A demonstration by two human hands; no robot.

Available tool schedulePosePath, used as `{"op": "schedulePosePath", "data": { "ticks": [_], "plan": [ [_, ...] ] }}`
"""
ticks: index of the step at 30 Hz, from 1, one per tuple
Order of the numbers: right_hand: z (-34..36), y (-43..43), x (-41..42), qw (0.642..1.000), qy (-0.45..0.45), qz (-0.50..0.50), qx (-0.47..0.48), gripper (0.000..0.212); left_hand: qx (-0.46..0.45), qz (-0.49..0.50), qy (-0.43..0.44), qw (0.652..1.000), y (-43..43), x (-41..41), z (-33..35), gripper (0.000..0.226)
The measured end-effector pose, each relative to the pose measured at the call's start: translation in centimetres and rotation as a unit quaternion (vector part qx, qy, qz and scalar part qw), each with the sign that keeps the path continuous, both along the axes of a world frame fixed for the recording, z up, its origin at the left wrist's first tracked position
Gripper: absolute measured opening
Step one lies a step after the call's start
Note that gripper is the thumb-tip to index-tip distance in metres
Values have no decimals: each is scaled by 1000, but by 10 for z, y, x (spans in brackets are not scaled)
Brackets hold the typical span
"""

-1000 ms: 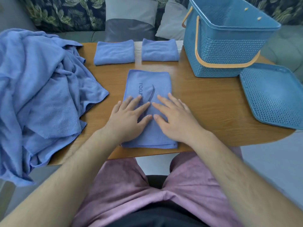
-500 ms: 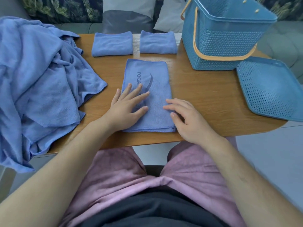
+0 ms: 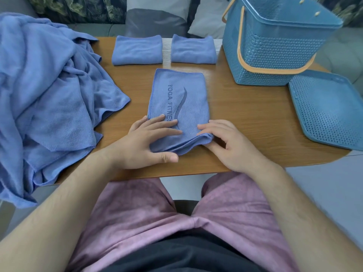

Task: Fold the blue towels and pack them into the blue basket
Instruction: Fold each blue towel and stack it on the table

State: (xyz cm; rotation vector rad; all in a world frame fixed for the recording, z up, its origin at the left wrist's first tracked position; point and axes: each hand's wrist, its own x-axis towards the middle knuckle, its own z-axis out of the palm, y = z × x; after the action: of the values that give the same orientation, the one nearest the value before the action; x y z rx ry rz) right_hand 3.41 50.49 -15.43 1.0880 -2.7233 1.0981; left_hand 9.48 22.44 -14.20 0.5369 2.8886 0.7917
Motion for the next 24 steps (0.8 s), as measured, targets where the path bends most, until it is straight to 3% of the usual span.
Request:
{"op": "schedulePosePath", "data": {
  "ticks": [4,10,15,17,20,24],
  "plan": [
    [8,-6,0,996,-66,-57,-33,20,22,-7,8,1000,-4,2,3,87],
    [13,-6,0,992,-87,-81,-52,18,167,24,28,985,-18,-3,0,47],
    [20,-3,1,983,-138,-94,-75,32,202,67,57,975,-7,2,7,14],
    [25,-2,1,969,-199,-66,-131,30,265,102,45,958,-4,5,9,16],
    [39,-2,6,940,-262,-35,-214,22,398,149,3,905,2,6,10,22],
    [31,-11,5,937,-241,-80,-239,24,401,212,25,891,13,1,3,11]
  ]
}}
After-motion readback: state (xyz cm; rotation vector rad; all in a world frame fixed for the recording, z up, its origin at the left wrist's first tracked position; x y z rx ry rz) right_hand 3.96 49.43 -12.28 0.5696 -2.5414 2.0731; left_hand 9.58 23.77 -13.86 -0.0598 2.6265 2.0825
